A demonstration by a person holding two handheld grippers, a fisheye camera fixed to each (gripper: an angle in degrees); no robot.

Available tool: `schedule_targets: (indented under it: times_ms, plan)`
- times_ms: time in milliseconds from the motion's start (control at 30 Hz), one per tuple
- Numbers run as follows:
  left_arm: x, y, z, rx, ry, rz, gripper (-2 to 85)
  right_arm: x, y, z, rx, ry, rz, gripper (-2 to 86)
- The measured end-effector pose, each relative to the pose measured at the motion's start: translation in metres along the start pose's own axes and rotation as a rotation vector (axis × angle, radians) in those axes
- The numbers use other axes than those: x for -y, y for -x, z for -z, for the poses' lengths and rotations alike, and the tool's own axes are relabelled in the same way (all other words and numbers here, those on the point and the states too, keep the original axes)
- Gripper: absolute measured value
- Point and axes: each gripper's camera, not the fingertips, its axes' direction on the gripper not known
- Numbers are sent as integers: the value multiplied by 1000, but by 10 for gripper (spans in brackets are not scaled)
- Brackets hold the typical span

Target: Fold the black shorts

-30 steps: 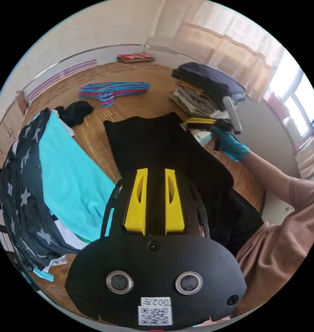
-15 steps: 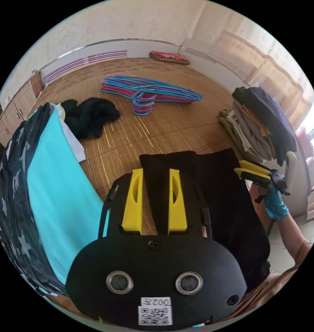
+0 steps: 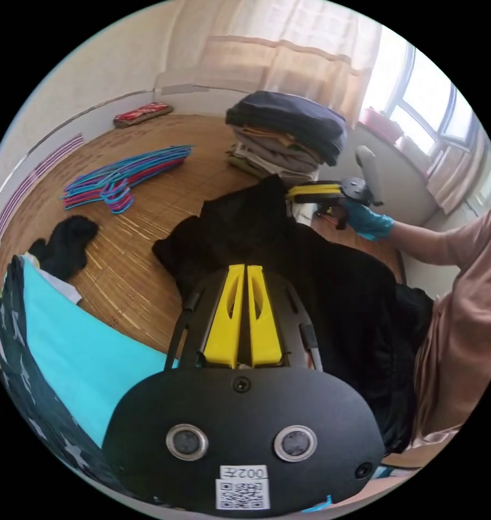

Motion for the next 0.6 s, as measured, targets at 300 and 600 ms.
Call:
schedule_targets:
  times_ms: [300,600]
  plan:
    - [8,0,38,-227,-51,-176,-10,-5,-6,23,-45,-53,-47,-9]
    - [-3,30,64,-242,-9,-165,-12,-20,-22,28,-18,3,-65,-9]
